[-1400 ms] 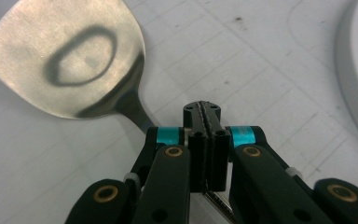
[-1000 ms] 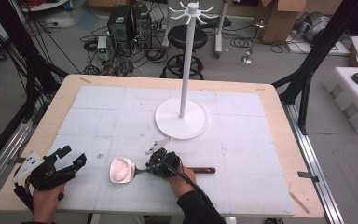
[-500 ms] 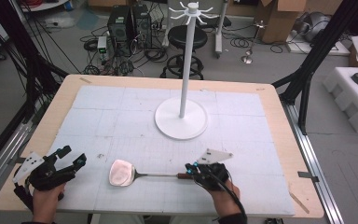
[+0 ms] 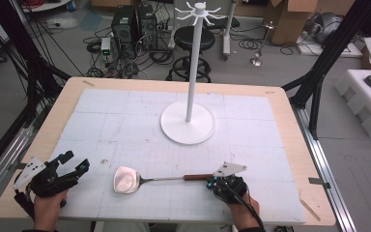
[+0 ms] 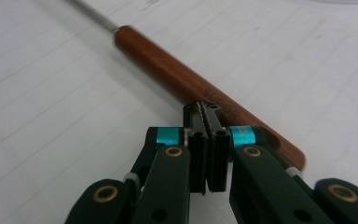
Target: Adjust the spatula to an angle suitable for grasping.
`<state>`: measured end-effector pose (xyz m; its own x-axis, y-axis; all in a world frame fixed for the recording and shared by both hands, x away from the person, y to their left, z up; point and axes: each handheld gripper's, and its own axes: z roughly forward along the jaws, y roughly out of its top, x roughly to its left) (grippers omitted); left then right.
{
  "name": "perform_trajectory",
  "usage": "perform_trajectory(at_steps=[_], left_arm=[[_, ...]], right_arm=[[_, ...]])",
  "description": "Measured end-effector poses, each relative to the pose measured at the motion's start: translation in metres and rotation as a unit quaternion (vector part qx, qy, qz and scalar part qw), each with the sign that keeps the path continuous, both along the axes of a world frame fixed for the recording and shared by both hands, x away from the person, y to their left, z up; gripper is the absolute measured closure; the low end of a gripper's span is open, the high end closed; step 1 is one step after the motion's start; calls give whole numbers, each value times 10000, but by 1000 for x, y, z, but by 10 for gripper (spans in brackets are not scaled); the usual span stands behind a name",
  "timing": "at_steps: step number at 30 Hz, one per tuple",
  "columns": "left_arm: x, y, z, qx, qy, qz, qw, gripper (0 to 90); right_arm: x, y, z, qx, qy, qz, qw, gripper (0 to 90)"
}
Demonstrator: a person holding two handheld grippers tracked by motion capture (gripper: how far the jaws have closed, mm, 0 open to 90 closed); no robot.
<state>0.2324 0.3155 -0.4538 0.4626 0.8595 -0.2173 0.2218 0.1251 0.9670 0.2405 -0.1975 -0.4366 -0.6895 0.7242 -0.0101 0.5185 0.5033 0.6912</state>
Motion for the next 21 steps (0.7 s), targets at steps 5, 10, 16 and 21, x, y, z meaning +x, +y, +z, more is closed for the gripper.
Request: perform_trajectory(at_steps=[5, 10, 16, 21], left_arm=[[0, 0, 0, -6, 0, -5, 10000, 219], [0, 0, 0, -7, 4, -9, 10000, 219], [0, 0, 0, -1, -10, -25, 10000, 219], [0, 0, 0, -9, -1, -17, 10000, 219]], right_arm=[[18, 2, 1, -12, -38, -354, 9994, 894], [50, 10, -1, -27, -104, -927, 9956, 894], [64, -2, -1, 266, -79, -1475, 9887, 894], [81, -22, -2, 222, -140, -1914, 9812, 893]])
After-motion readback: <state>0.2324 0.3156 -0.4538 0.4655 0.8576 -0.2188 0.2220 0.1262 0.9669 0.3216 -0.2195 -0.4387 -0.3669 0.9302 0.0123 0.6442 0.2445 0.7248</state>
